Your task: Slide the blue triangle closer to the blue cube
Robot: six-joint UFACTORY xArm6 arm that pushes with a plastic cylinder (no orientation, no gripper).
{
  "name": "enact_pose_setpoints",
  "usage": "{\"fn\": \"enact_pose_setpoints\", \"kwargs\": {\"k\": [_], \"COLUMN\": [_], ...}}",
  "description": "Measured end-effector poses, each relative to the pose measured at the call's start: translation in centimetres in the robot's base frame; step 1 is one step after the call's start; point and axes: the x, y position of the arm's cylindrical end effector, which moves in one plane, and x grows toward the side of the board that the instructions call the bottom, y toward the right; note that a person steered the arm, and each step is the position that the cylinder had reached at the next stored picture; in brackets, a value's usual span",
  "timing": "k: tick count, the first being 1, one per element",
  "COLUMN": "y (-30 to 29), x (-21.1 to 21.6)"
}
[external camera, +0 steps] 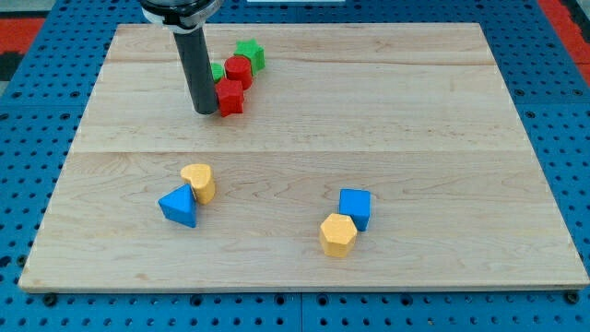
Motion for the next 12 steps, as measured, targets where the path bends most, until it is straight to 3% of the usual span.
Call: {"fn": "enact_pose_setpoints", "kwargs": {"k": [2,4,5,6,7,8,9,10,11,12], "y": [-2.2,2.9,-4.2,-9.2,-5.8,2.6,8.3,2.4,3.1,9.1], "x": [4.3,1.1,2.8,8.4,16.0,17.9,19.1,19.0,17.6,17.0]}}
